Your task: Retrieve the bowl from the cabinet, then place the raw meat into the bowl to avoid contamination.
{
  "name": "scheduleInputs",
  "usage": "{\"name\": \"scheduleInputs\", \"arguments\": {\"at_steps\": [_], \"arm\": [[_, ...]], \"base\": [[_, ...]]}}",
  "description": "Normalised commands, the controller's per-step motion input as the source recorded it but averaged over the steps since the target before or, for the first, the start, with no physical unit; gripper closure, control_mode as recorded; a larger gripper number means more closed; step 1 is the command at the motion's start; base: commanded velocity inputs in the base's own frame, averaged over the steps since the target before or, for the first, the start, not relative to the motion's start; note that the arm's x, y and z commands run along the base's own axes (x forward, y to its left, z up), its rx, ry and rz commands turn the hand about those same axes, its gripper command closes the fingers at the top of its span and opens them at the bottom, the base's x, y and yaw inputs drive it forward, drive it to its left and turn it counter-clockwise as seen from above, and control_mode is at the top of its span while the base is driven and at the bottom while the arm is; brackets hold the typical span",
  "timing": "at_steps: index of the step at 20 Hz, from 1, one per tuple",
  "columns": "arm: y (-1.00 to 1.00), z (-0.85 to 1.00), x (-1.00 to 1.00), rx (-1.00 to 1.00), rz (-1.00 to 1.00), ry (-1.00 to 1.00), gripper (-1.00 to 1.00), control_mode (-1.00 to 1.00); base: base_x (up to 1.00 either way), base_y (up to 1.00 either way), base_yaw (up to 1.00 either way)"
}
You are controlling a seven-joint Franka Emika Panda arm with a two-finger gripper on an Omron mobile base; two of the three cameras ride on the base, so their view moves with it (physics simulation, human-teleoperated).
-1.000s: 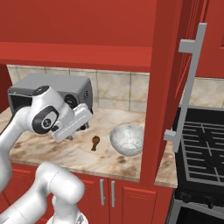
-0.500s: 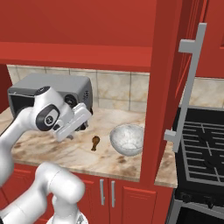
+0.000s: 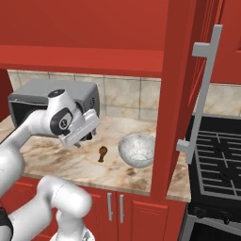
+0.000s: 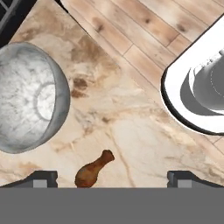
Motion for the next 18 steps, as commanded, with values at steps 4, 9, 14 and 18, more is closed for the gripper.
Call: {"name": "scheduleInputs", "arguments": {"at_steps": [4,9,14,18], "arm": [[0.00,-0.16,0.12,0.01,0.43,0.05,-1.00,-1.00],[0.00,-0.19,0.00,0.00,0.50,0.00,-1.00,-1.00],[0.00,-0.23,0.00,0.00,0.50,0.01,-1.00,-1.00],[0.00,-0.12,-0.14,0.00,0.45,0.00,-1.00,-1.00]], "base": [[0.00,0.00,0.00],[0.00,0.00,0.00],[0.00,0.00,0.00],[0.00,0.00,0.00]]}}
